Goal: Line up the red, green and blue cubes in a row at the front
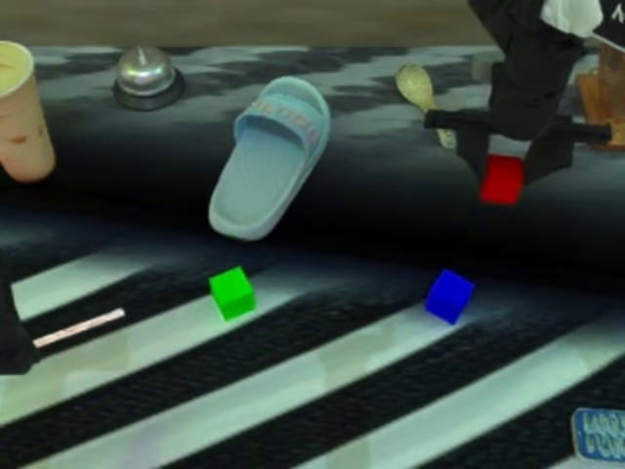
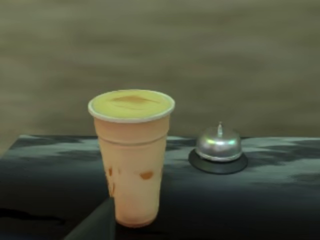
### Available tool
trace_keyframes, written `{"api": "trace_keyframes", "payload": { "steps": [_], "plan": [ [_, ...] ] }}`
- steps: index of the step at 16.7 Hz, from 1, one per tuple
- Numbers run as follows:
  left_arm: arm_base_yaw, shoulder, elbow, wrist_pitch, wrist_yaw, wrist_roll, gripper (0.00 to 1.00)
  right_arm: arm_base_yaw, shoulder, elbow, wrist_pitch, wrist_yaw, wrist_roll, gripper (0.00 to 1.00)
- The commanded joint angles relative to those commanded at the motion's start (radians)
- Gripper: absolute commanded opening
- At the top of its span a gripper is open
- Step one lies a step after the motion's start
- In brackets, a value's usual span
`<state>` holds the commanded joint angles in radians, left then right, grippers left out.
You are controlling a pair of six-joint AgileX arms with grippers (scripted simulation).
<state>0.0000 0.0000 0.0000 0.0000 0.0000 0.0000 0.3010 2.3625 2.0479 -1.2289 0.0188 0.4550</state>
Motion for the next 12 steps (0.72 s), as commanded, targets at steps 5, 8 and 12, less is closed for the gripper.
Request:
{"api": "trace_keyframes", "payload": {
  "steps": [5,8,12],
  "plan": [
    [0.000,0.000,0.000,0.000,0.000,0.000,1.00,0.314,-0.005,0.011,-0.031,0.004,0.243,0.00],
    [0.000,0.000,0.000,0.000,0.000,0.000,1.00,0.521,-0.015,0.013,-0.046,0.006,0.396,0.00],
    [0.000,0.000,0.000,0.000,0.000,0.000,1.00,0.678,-0.038,0.010,-0.052,0.011,0.530,0.00]
  ]
}}
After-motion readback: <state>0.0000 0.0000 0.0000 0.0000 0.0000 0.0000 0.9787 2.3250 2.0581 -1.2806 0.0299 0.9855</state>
